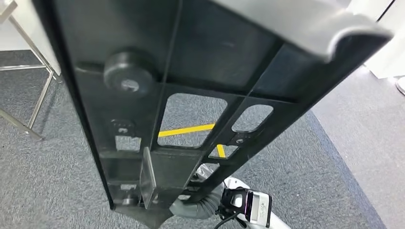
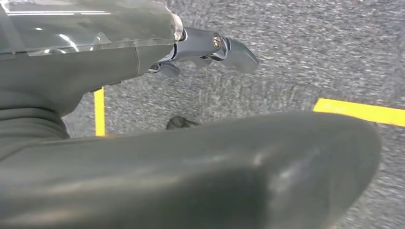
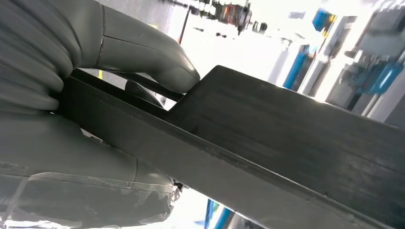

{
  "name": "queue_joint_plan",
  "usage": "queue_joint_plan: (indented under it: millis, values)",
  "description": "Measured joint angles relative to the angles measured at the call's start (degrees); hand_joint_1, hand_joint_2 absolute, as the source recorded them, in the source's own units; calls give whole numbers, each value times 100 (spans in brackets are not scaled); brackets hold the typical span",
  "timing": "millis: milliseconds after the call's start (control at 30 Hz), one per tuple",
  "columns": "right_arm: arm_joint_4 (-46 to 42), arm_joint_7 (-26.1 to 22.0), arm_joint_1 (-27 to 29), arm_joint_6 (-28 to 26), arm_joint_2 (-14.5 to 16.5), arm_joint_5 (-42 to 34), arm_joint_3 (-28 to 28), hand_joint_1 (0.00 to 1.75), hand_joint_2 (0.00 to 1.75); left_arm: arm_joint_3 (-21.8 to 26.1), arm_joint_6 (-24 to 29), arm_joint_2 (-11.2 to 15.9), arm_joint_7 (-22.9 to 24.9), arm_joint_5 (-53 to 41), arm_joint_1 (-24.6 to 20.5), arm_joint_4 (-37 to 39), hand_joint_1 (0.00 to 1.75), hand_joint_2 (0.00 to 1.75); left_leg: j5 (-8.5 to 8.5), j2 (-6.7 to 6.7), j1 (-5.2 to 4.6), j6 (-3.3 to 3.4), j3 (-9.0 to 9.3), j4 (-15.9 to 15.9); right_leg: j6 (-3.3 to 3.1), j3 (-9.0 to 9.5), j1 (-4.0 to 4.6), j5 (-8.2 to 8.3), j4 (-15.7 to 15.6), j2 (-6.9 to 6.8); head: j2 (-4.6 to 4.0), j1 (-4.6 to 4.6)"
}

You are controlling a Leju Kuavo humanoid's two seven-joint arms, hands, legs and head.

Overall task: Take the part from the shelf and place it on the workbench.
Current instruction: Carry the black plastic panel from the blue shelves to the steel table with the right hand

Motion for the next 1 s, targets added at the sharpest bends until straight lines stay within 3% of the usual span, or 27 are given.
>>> queue_joint_plan:
  millis: [67, 100, 133, 167, 233, 300, 367, 467, 500, 567, 633, 667, 700, 733, 800, 833, 933, 1000]
  values:
    - [-12, -1, 30, 19, -5, -10, -13, 175, 175, 2, -35, 1, 2, -8, -34, 0, 0, 0, -5, -52, -15, 38, -3, 0, 10, -416, -6, -357, 818, 216, 0, 0]
    - [-13, 0, 49, 25, -9, -19, -19, 175, 175, 4, -56, 1, -1, -10, -41, 0, 0, 0, -9, -83, -26, 47, -2, 2, 11, -608, -6, -448, 1156, 251, 0, -1]
    - [-13, 1, 63, 29, -11, -27, -25, 175, 175, 6, -80, 2, -7, -13, -44, 0, 0, 0, -14, -117, -36, 52, 4, 5, 4, -714, -5, -422, 1301, 262, 0, -1]
    - [-14, 1, 71, 33, -13, -37, -28, 175, 175, 8, -99, 2, -15, -15, -44, 0, 0, 0, -19, -150, -45, 53, 14, 9, -11, -705, -5, -277, 1199, 265, 0, -1]
    - [-19, 1, 72, 44, -13, -46, -33, 175, 175, 11, -116, -1, -42, -23, -44, 0, 0, 0, -38, -211, -57, 44, 40, 19, -74, -410, 5, 187, 448, 288, 0, 1]
    - [-24, 1, 68, 56, -13, -51, -41, 175, 175, 10, -129, -7, -70, -40, -49, 0, 0, 0, -67, -253, -77, 11, 37, 43, -134, -139, 27, 439, -212, 322, 0, 1]
    - [-25, 1, 67, 61, -13, -55, -49, 175, 175, 10, -140, -11, -90, -53, -45, 0, 0, 0, -80, -269, -82, -48, 23, 46, -171, -86, 49, 442, -372, 334, 0, -1]
    - [-35, 0, 64, 67, 6, -61, -62, 175, 175, 10, -143, -2, -112, -62, -40, -6, 0, 0, -163, -237, -70, -136, -4, 160, -254, -30, 12, 470, -438, 313, 0, -1]
    - [-38, -1, 62, 69, 19, -63, -64, 175, 175, 10, -143, 1, -116, -66, -43, -8, 0, 0, -282, -216, -64, -165, -95, 378, -281, 1, -5, 474, -464, 301, 0, -1]
    - [-38, -1, 64, 72, 37, -67, -66, 175, 175, 10, -137, 0, -122, -75, -42, -9, 0, 0, -619, -184, -36, -224, -466, 1124, -311, 37, -6, 452, -473, 278, 0, -1]
    - [-36, 1, 77, 77, 43, -67, -67, 175, 175, 10, -128, 2, -131, -91, -27, -9, 0, 0, -746, -168, -5, -271, -791, 1676, -310, 68, -6, 417, -470, 267, 0, -1]
    - [-35, 0, 82, 81, 43, -67, -68, 175, 175, 10, -127, 2, -135, -101, -19, -9, 0, 0, -645, -160, 9, -284, -807, 1650, -299, 93, -9, 393, -469, 266, 0, -1]
    - [-36, 0, 84, 86, 45, -67, -68, 175, 175, 10, -127, 3, -140, -111, -14, -9, 0, 0, -446, -149, 23, -288, -698, 1384, -283, 132, -14, 364, -468, 266, 0, -1]
    - [-36, 0, 83, 92, 46, -67, -69, 175, 175, 10, -127, 5, -144, -117, -14, -10, 0, 0, -217, -128, 35, -286, -511, 970, -260, 178, -18, 328, -467, 264, 0, -1]
    - [-38, 0, 80, 109, 50, -67, -72, 175, 175, 9, -128, 7, -155, -125, -23, -11, 0, 0, 13, -88, 17, -245, -170, 279, -192, 247, -1, 258, -466, 258, 0, -1]
    - [-39, 0, 79, 115, 51, -67, -74, 175, 175, 9, -130, 7, -160, -128, -28, -11, 0, 0, 17, -78, 1, -207, -91, 120, -157, 265, 9, 234, -475, 254, 0, -1]
    - [-41, 1, 82, 119, 52, -65, -80, 175, 175, 9, -143, 8, -176, -150, -18, -11, 0, 0, -67, -115, -10, -64, -28, 63, -47, 294, 4, 218, -419, 250, 0, 0]
    - [-56, 0, 81, 119, 52, -65, -88, 175, 175, 9, -158, 8, -186, -168, -14, -11, 0, 0, -105, -135, -12, 19, 55, 39, -4, 156, -12, 74, -92, 257, 0, 0]
